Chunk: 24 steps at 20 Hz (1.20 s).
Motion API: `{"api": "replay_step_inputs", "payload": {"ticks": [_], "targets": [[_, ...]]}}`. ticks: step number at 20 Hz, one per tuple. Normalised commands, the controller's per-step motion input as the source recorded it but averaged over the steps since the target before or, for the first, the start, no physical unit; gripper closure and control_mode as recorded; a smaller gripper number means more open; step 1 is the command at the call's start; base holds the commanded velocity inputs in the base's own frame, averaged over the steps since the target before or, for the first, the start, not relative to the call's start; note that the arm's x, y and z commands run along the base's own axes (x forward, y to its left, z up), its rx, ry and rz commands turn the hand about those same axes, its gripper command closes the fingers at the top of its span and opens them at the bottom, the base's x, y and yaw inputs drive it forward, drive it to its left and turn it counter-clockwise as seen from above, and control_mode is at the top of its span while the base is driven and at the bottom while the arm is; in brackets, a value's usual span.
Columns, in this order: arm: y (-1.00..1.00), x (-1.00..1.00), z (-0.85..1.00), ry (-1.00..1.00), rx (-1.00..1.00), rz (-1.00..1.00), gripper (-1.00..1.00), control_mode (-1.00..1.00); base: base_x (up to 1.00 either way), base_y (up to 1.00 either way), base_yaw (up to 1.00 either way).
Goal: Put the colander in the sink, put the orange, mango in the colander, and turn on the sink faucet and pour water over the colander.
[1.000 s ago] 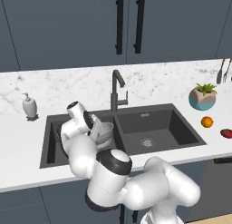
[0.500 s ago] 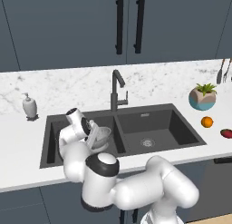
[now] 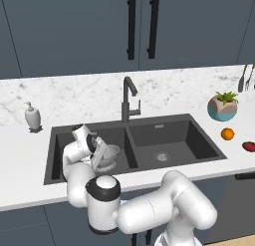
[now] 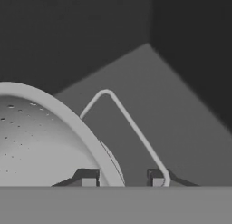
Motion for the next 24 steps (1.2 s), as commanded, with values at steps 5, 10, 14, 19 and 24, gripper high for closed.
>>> {"api": "replay_step_inputs", "payload": {"ticks": [5, 10, 14, 19, 24], "targets": [[0.00, 0.00, -0.27, 0.00, 0.06, -0.02, 1.00, -1.00, 0.00, 0.00, 0.00], [0.00, 0.00, -0.31, 0.00, 0.03, -0.03, 1.00, -1.00, 0.00, 0.00, 0.00], [0.00, -0.03, -0.27, 0.00, 0.01, -0.03, 1.00, -1.00, 0.00, 0.00, 0.00], [-0.11, -0.27, -0.18, 0.00, 0.00, -0.09, 1.00, -1.00, 0.00, 0.00, 0.00], [-0.25, -0.23, -0.09, 0.00, 0.00, -0.14, 1.00, -1.00, 0.00, 0.00, 0.00]]}}
